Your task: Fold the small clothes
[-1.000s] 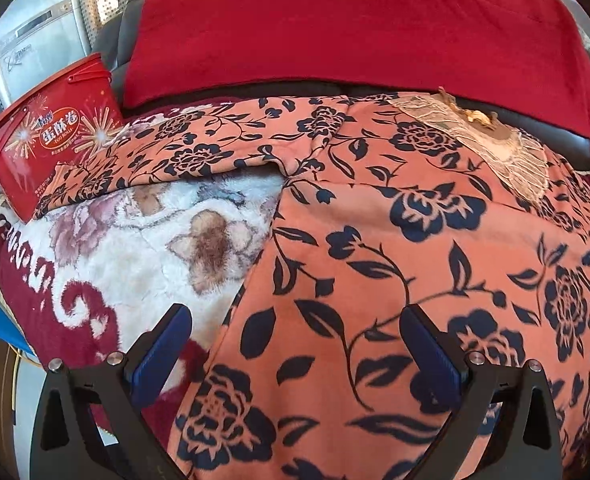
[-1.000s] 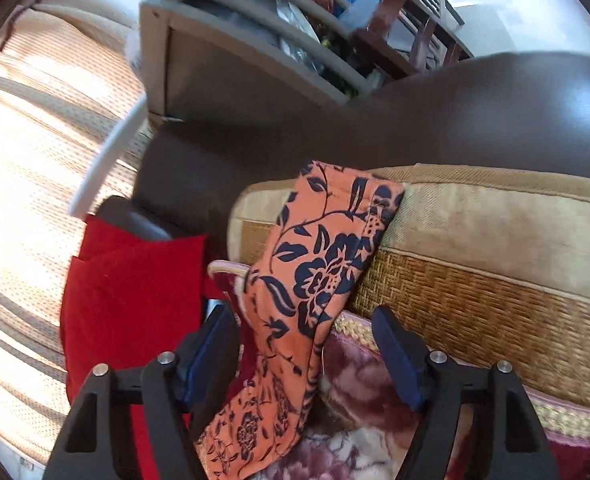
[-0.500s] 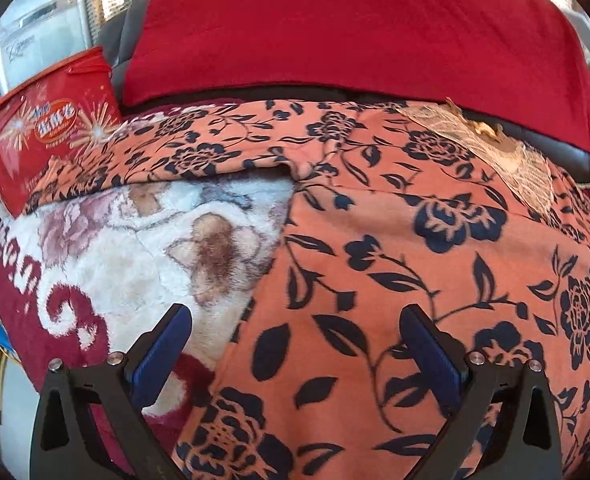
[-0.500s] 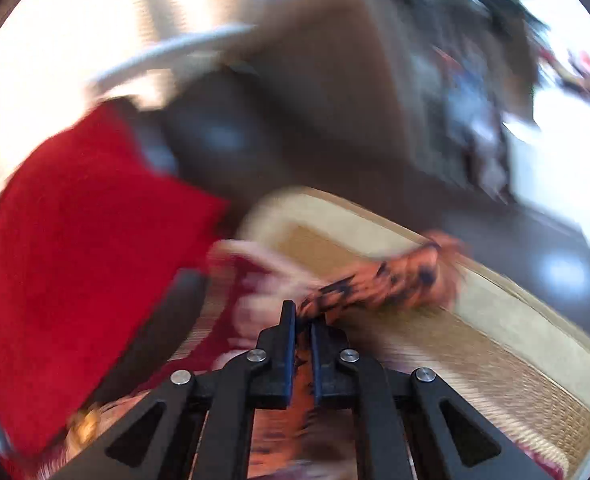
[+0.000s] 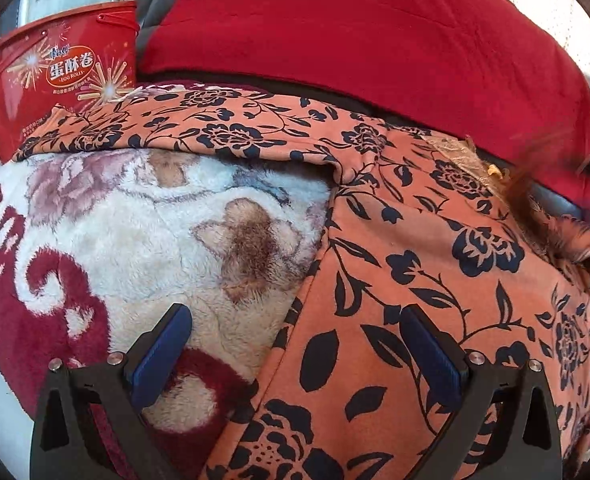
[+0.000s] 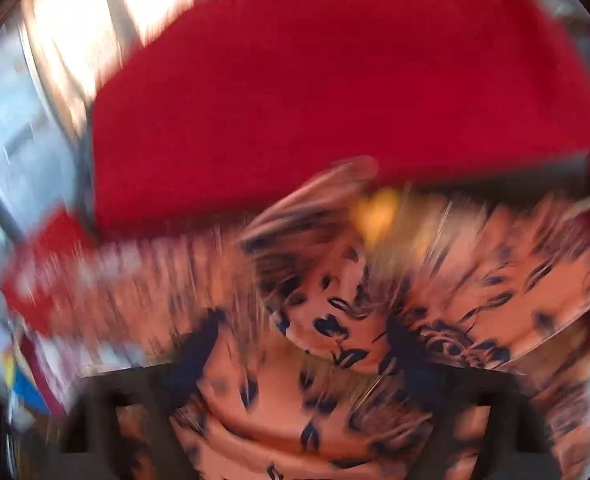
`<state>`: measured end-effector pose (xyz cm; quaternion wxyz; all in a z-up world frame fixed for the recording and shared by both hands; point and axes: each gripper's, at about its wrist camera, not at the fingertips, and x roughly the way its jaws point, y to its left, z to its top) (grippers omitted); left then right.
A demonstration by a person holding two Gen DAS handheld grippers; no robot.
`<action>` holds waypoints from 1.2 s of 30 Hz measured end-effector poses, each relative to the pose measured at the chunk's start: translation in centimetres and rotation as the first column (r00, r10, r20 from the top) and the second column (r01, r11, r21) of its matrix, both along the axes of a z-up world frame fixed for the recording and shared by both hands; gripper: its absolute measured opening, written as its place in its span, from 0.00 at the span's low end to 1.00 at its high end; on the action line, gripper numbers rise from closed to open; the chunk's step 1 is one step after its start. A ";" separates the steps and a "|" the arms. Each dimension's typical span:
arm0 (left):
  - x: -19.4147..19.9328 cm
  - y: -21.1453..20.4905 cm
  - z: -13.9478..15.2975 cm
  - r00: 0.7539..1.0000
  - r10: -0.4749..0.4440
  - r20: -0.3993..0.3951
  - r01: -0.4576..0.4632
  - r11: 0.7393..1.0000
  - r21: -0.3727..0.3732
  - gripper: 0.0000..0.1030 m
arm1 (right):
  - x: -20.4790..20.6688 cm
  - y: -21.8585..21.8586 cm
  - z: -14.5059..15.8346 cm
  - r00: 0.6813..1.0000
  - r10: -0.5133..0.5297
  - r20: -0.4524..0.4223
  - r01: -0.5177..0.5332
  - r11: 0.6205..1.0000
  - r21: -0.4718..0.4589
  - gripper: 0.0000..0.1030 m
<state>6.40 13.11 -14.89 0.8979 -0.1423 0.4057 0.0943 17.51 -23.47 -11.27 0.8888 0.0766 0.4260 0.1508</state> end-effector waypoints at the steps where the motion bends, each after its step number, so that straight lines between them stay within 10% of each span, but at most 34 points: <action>1: -0.1 0.0 0.0 1.000 -0.005 0.001 0.005 1.000 -0.005 1.00 | 0.3 0.4 -1.9 0.999 -0.001 -0.054 -0.001 0.999 -0.033 0.84; 14: -1.1 0.1 1.0 0.994 -0.074 0.082 0.086 0.984 -0.157 1.00 | -6.6 -7.2 -2.5 0.968 -0.191 0.161 0.219 0.960 -0.177 0.88; 20: -0.4 -0.7 3.7 0.976 -0.150 0.158 0.200 0.904 -0.378 0.99 | -7.1 -8.9 -4.6 0.976 -0.192 0.099 0.198 0.978 -0.064 0.96; 26: 8.5 -3.8 6.0 0.957 -0.239 0.163 0.289 0.816 -0.501 0.99 | -7.1 -10.0 -4.7 0.976 -0.187 0.108 0.189 0.982 -0.006 0.97; 30: 14.3 -5.6 3.2 0.967 -0.252 0.025 0.219 0.780 -0.587 0.77 | -7.6 -10.9 -4.7 0.977 -0.184 0.111 0.180 0.983 0.044 0.98; 33: 16.4 -6.5 0.6 0.964 -0.251 -0.085 0.152 0.786 -0.599 0.72 | -7.6 -11.6 -4.8 0.977 -0.182 0.111 0.175 0.982 0.067 0.99; 36: 16.7 -6.7 0.4 0.966 -0.233 -0.110 0.131 0.813 -0.568 0.43 | -7.9 -12.1 -4.5 0.977 -0.181 0.110 0.174 0.982 0.073 0.99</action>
